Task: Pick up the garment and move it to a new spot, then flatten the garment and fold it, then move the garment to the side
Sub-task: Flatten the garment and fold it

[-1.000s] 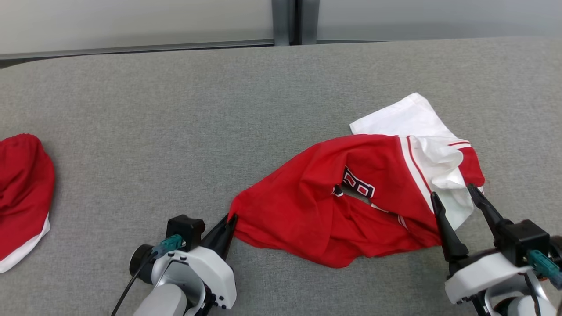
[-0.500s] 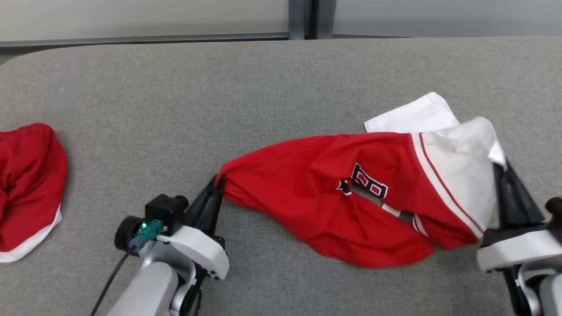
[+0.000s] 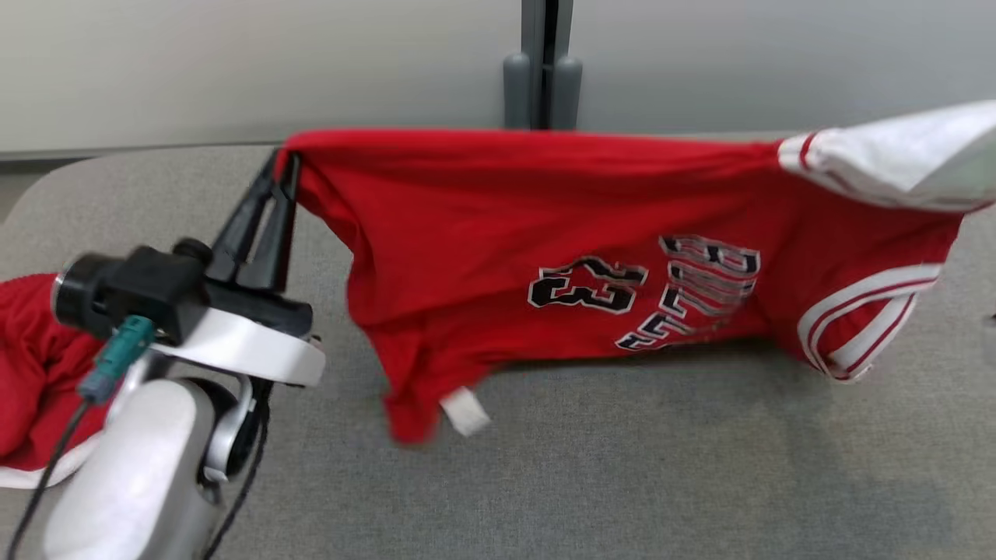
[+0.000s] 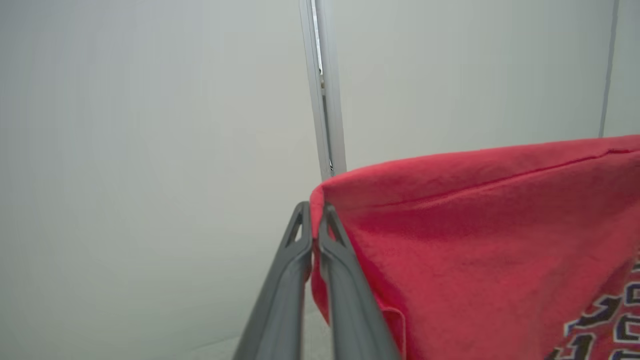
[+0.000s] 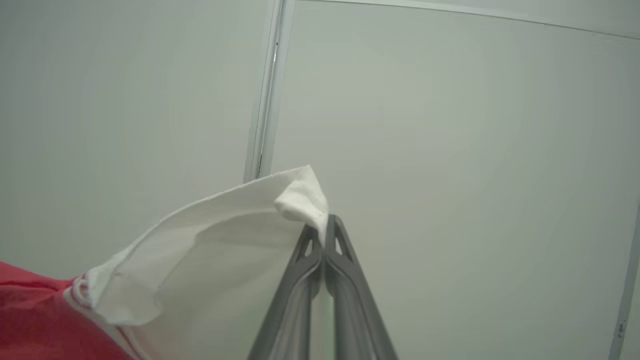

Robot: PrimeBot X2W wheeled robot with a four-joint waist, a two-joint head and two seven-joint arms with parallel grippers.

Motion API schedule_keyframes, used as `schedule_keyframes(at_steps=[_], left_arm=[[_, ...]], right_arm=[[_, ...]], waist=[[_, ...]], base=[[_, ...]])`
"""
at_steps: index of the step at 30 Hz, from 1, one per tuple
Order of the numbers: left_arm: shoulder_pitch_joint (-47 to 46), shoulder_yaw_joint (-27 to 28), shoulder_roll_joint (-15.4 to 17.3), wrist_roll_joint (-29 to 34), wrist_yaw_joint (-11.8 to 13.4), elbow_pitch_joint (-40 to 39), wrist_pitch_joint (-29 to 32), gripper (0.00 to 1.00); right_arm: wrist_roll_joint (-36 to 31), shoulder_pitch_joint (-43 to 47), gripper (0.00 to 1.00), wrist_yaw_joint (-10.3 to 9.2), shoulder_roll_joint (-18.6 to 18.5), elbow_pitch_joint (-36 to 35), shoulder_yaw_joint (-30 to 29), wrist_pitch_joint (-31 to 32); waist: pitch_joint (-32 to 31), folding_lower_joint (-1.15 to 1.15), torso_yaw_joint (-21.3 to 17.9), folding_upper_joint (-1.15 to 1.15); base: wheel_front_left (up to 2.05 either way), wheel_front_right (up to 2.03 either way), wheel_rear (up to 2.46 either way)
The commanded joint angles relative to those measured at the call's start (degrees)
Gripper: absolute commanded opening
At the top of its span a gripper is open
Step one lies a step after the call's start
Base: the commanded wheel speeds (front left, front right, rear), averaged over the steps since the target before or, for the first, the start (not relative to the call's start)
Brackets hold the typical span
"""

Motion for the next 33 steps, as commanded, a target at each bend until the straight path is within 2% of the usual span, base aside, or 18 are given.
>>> schedule_keyframes(at_steps=[1,5,9,16,25,30,33], left_arm=[[-1.29,0.67,0.69,0.43,0.61,-1.07,0.30,0.00],[-3.86,2.71,2.69,0.39,1.43,-6.03,2.26,0.00],[-7.62,4.02,4.44,0.44,0.95,-8.80,4.18,0.00],[-12.03,4.16,5.20,-0.30,0.16,-9.53,6.96,0.00],[-16.53,4.10,3.36,-1.86,-0.08,-6.76,7.09,0.00],[-24.47,4.25,0.99,-3.29,-1.67,-1.20,5.61,0.00],[-30.05,4.57,0.00,-3.56,-2.79,4.85,3.32,0.00]], right_arm=[[0.02,-1.13,0.00,-0.02,-0.91,-0.78,-0.44,0.49],[1.13,-5.31,0.00,-0.03,-3.21,-3.60,-0.18,2.62],[2.18,-9.87,0.00,-0.02,-5.57,-4.43,1.00,4.46],[3.99,-14.17,0.00,-0.02,-6.36,-3.35,3.33,6.76],[6.85,-20.29,0.00,-0.02,-6.33,1.53,5.81,6.23],[8.65,-30.59,0.00,-0.02,-7.46,7.75,9.39,4.88],[9.34,-38.19,0.00,-0.02,-6.89,13.38,12.85,2.51]], waist=[[-1.57,0.00,-0.30,0.00],[-4.08,0.00,-0.59,0.00],[-6.25,0.00,-0.91,0.00],[-7.14,0.00,-1.64,0.00],[-1.86,0.00,-2.26,0.00],[4.46,0.00,-1.86,0.00],[7.18,0.00,-2.03,0.00]], base=[[0.00,0.00,0.00],[0.00,0.00,0.00],[0.00,0.00,0.00],[0.00,0.00,0.00],[0.00,0.00,0.00],[0.00,0.00,0.00],[0.00,0.00,0.00]])
